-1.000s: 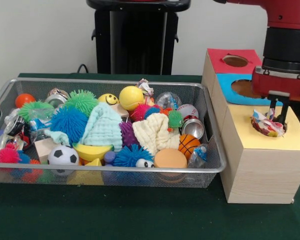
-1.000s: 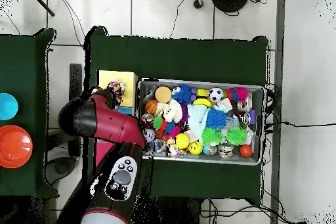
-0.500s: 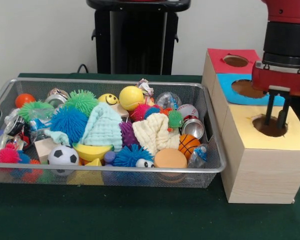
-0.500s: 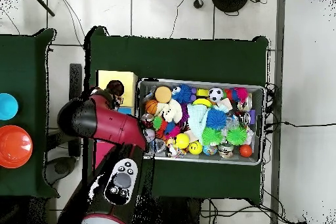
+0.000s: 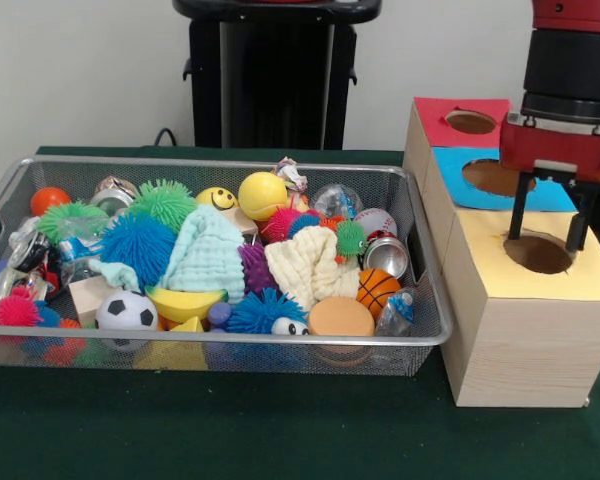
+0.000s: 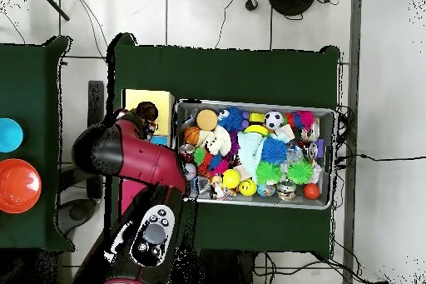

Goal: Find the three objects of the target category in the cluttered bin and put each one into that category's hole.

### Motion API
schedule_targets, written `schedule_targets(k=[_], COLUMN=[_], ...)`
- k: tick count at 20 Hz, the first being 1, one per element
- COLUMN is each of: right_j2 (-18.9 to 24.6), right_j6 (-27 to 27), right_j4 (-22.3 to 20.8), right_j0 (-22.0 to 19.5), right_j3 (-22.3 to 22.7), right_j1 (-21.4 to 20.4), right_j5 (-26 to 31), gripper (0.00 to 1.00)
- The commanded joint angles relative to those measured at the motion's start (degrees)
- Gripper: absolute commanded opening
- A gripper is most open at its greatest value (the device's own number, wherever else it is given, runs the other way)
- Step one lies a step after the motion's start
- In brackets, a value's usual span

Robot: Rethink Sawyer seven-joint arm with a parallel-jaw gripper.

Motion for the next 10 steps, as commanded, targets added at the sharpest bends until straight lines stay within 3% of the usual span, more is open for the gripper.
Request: schedule_targets(k=[1, 5, 6, 10], right_j2=[2.3, 1.9, 1.8, -0.5], right_j6=[9.9, 9.3, 9.5, 9.7], right_j4=[-2.4, -2.7, -2.6, -3.1], right_j0=[0.7, 0.7, 0.8, 2.1], right_j3=[2.8, 2.5, 2.9, 1.4], right_j1=[0.7, 0.5, 0.4, 1.0], right_j5=[8.5, 8.9, 8.7, 10.1], gripper=[1.00, 1.00, 0.00, 0.00])
